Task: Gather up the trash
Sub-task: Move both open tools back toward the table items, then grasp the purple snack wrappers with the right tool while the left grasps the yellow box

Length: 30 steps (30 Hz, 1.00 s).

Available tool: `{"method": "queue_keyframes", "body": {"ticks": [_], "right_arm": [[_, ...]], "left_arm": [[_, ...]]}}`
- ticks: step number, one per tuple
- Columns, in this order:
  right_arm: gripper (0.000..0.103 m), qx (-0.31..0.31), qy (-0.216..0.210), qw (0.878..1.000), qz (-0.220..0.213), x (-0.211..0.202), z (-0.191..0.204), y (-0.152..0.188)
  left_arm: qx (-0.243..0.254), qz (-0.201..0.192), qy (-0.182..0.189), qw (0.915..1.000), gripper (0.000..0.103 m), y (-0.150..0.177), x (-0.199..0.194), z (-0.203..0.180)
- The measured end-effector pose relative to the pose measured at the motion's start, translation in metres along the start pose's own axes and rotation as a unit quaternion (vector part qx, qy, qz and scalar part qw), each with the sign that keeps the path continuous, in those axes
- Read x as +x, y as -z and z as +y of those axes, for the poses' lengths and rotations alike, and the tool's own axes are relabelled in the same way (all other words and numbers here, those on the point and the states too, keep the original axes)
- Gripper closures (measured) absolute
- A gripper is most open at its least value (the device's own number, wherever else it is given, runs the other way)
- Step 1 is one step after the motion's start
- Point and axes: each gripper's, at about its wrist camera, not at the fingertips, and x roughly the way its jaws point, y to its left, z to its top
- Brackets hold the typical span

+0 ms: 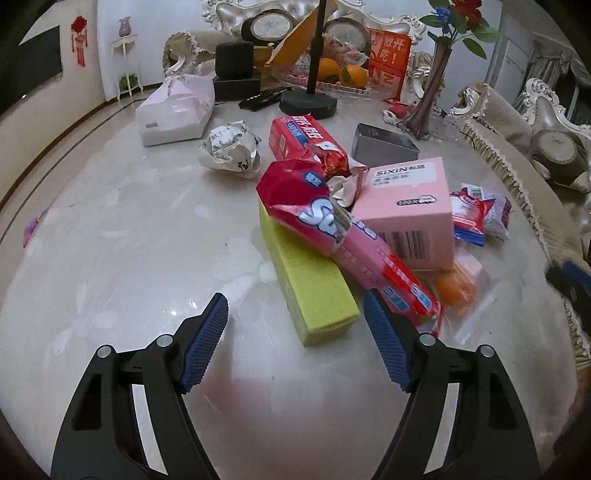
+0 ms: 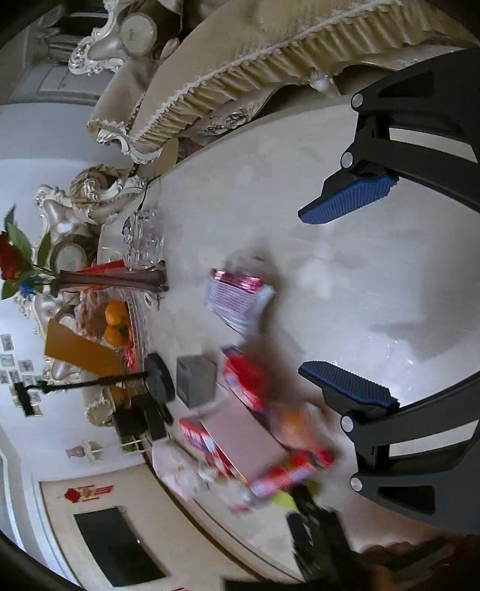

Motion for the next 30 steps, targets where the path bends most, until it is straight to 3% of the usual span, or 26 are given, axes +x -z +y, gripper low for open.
{"method": "queue_keyframes", "body": {"ticks": [3,7,13,17,23,26,30], "right_arm": [[0.03,-0.003,0.012,1.0,0.006,0.023,-0.001,-0.016],[0.03,-0.001,-0.007,1.0,0.019,0.045,0.002,-0.031],[0.03,-0.054,0.03,0.997,0.04,0.07,0.016,-0.048],[0.03,-0.052,0.039,0.997,0.051,0.084,0.012,-0.053],[0.03,-0.02,0.007,0.997,0.072,0.09,0.001,-0.053],[0.03,0.015,-0.013,0.998,0.052,0.076,-0.014,-0.048],[0.03,0.015,-0.017,0.998,0.059,0.077,-0.019,-0.048]], "left_arm": [[0.012,0.006,-0.01,0.9999,0.029,-0.005,0.008,0.001],[0.02,0.011,-0.011,0.9997,0.029,-0.011,0.015,0.007],[0.039,0.016,-0.019,0.9989,0.029,-0.02,0.023,0.014],[0.04,0.017,-0.026,0.9987,0.029,-0.025,0.028,0.021],[0.059,0.02,-0.03,0.9976,0.029,-0.03,0.032,0.024],[0.063,0.02,-0.026,0.9975,0.029,-0.03,0.032,0.027],[0.068,0.02,-0.023,0.9972,0.03,-0.031,0.032,0.027]]}}
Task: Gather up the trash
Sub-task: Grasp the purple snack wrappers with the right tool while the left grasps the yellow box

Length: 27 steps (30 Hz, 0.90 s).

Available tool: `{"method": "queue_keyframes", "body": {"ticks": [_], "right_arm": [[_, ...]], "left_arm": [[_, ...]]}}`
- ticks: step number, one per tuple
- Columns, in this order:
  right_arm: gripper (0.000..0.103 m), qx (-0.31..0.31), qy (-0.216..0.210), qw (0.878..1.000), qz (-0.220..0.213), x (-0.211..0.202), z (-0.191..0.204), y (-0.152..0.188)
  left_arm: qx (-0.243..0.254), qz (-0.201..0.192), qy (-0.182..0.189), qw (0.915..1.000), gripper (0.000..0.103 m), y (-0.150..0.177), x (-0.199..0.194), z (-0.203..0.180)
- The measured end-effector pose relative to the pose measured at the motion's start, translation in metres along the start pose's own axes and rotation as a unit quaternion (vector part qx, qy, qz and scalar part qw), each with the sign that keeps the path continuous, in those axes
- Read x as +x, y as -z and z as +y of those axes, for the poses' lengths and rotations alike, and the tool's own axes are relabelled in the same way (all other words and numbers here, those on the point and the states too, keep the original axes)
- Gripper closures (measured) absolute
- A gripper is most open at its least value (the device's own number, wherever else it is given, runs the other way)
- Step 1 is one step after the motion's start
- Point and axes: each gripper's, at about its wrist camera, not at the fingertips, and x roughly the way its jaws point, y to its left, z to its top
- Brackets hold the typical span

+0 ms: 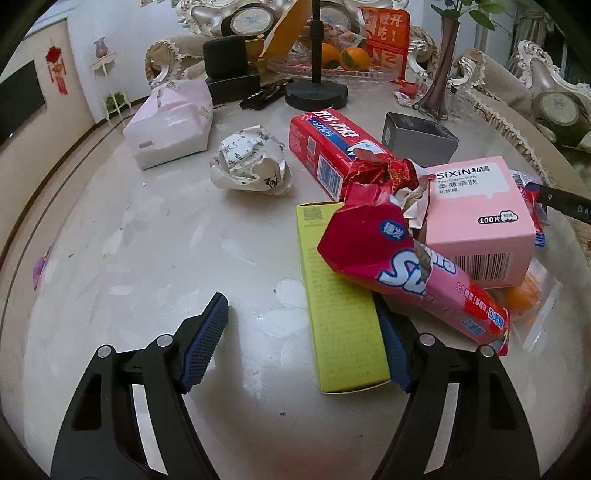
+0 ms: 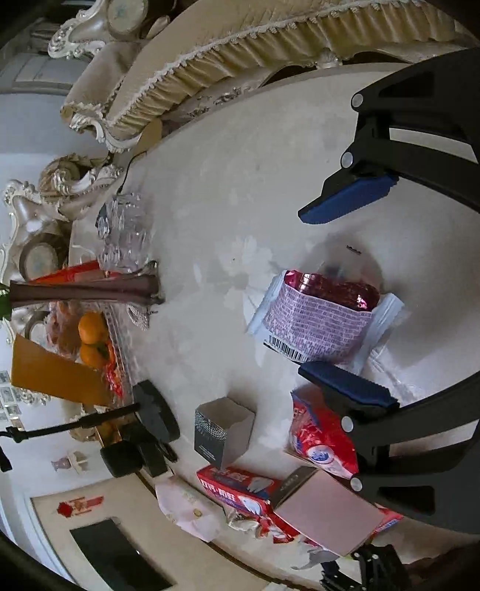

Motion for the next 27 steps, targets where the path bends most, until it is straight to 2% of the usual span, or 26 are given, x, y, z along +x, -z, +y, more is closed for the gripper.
{"method": "queue_keyframes", "body": {"ticks": [6,10,11,12,15,19,23,27], "right_arm": [[0.03,0.009,-0.006,1.0,0.01,0.014,0.008,-0.01],[0.03,0.01,0.002,1.0,0.027,0.029,0.015,-0.011],[0.033,0.015,-0.002,1.0,0.025,0.03,0.014,-0.011],[0.044,0.029,-0.006,0.999,0.026,0.03,0.012,-0.009],[0.051,0.051,-0.019,0.998,0.021,0.024,0.006,-0.003],[0.051,0.041,-0.005,0.999,0.004,0.001,0.002,0.011],[0.051,0.058,-0.001,0.998,-0.005,-0.025,-0.012,0.03],[0.051,0.076,-0.022,0.997,-0.013,-0.053,-0.02,0.06]], "left_arm": [[0.005,-0.006,0.0,1.0,0.048,-0.001,-0.001,0.002],[0.012,-0.01,0.001,0.9999,0.065,-0.002,-0.002,0.002],[0.01,-0.011,-0.001,0.9999,0.071,-0.002,-0.002,0.003],[0.007,-0.012,-0.002,0.9999,0.073,-0.002,-0.002,0.005],[-0.008,-0.014,0.019,0.9997,0.073,-0.001,-0.004,0.014],[-0.01,-0.014,0.021,0.9996,0.073,0.007,-0.009,0.022],[-0.024,-0.013,0.022,0.9994,0.073,0.024,-0.022,0.039],[-0.034,-0.021,0.033,0.9987,0.073,0.048,-0.044,0.053]]}}
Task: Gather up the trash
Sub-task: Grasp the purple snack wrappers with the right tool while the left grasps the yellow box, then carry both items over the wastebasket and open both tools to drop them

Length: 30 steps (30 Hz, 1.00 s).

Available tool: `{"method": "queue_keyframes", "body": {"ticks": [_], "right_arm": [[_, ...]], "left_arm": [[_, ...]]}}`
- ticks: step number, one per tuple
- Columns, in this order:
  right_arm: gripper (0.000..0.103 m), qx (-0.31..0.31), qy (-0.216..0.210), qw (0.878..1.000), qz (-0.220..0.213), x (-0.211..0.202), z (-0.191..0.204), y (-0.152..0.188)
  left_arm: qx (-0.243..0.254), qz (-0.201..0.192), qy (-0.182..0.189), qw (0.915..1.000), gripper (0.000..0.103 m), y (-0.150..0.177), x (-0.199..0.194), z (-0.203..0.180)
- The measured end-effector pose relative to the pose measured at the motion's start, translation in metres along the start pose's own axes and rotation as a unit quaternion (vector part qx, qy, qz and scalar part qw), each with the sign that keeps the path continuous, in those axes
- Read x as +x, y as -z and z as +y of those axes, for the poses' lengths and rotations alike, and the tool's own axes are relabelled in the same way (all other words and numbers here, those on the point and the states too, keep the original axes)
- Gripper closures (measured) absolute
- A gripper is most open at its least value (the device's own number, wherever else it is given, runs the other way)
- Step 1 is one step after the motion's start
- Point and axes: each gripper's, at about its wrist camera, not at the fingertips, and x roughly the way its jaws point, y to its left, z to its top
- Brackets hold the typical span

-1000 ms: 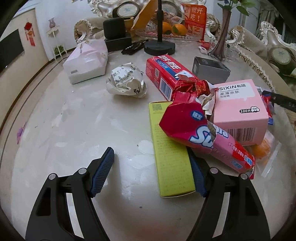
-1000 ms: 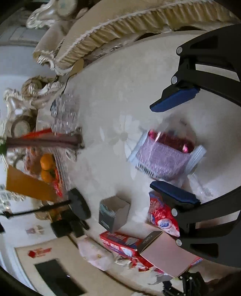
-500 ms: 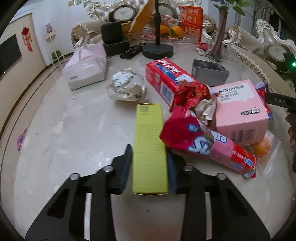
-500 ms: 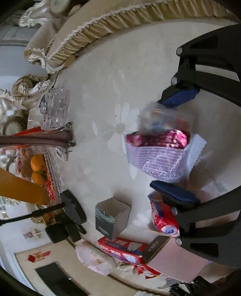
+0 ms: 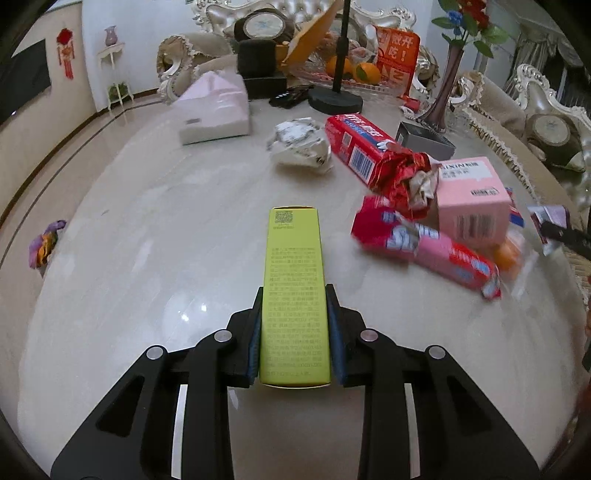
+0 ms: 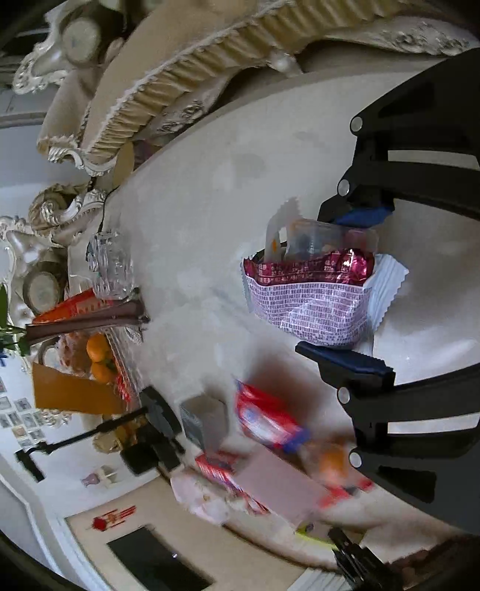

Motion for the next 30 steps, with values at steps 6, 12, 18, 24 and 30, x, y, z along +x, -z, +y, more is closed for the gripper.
{"method": "queue_keyframes", "body": {"ticks": [6,12,18,24,30], "right_arm": [[0.051,-0.013,-0.087,0.995,-0.035,-0.086,0.026,0.08],[0.051,-0.062,-0.16,0.985,-0.029,-0.168,0.073,0.169],[0.051,-0.083,-0.188,0.978,0.044,-0.2,0.108,0.249],[0.051,-0.068,-0.136,0.977,0.152,-0.14,0.111,0.317],[0.051,-0.074,-0.095,0.96,0.253,-0.066,0.111,0.359]], "left_arm": [[0.032,-0.036,0.034,0.9983,0.073,0.057,-0.077,-0.002],[0.075,-0.032,0.103,0.9914,0.073,0.144,-0.161,-0.019],[0.088,0.03,0.166,0.9818,0.073,0.222,-0.187,-0.041],[0.146,0.132,0.162,0.9669,0.073,0.295,-0.128,-0.079],[0.182,0.214,0.143,0.9491,0.073,0.333,-0.059,-0.098]]}}
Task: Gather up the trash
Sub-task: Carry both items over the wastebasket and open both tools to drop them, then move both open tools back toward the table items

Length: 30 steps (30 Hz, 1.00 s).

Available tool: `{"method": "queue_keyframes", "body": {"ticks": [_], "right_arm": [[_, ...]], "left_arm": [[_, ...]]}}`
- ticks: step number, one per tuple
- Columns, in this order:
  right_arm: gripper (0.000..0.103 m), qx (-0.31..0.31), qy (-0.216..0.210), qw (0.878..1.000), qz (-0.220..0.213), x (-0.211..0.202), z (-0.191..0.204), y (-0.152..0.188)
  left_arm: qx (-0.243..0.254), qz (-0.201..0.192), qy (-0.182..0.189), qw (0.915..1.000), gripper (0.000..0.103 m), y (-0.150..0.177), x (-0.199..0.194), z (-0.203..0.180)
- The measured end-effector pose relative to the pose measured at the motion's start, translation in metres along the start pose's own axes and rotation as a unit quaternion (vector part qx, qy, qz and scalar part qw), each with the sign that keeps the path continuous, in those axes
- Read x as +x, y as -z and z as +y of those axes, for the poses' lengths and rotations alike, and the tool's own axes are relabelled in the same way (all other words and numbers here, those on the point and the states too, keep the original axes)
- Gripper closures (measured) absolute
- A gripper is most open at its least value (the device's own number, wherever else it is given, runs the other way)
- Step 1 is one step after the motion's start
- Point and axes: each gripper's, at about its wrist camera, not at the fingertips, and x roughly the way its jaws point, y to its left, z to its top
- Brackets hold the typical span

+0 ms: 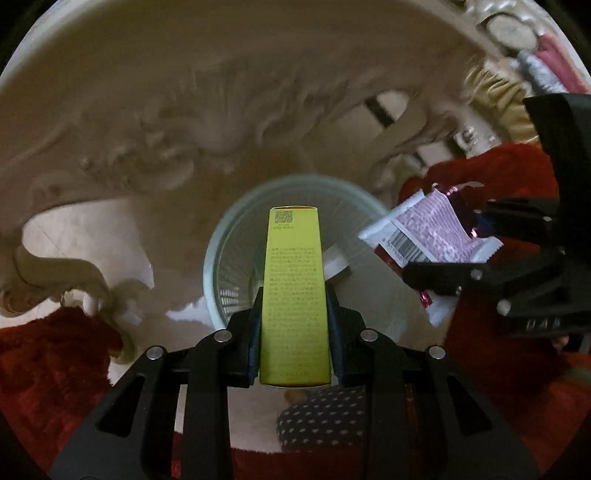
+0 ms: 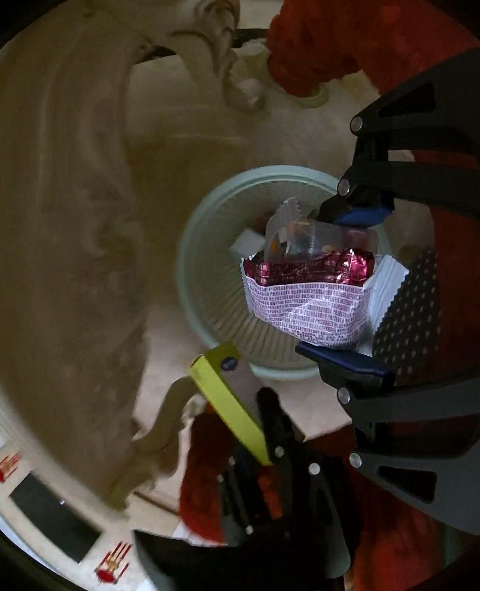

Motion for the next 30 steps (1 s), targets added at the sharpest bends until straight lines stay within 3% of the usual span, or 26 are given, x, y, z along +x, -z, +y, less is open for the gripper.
{"method": "queue_keyframes", "body": {"ticks": [4,9,11,12,13,15,25,30], "right_arm": [[0.05,-0.015,0.029,0.999,0.015,0.019,0.005,-0.007],[0.04,-0.015,0.048,0.999,0.014,0.023,0.004,-0.012],[0.04,-0.009,0.05,0.999,0.015,0.022,-0.002,-0.006],[0.04,-0.006,0.051,0.999,0.014,0.022,-0.003,-0.007],[0.04,-0.003,0.053,0.999,0.014,0.022,-0.004,-0.005],[0.025,0.001,0.058,0.998,0.008,0.023,-0.006,-0.004],[0.025,-0.012,0.05,0.999,-0.008,-0.001,-0.007,0.005],[0.025,-0.068,-0.009,0.995,-0.066,-0.066,0.013,0.001]], "left_arm": [[-0.001,0.01,0.001,0.9999,0.073,-0.002,0.013,0.003],[-0.008,0.024,0.0,0.9997,0.071,0.0,0.019,0.002],[-0.006,0.027,-0.01,0.9996,0.036,-0.001,0.019,0.002],[-0.006,0.025,-0.012,0.9996,0.033,-0.002,0.018,0.004],[-0.005,0.024,-0.012,0.9996,0.033,-0.003,0.017,0.003],[-0.003,0.022,-0.015,0.9996,0.033,-0.003,0.016,0.003],[0.0,0.021,-0.027,0.9994,0.033,-0.004,0.003,0.005],[-0.004,-0.022,0.03,0.9993,0.033,-0.009,-0.061,0.006]]}}
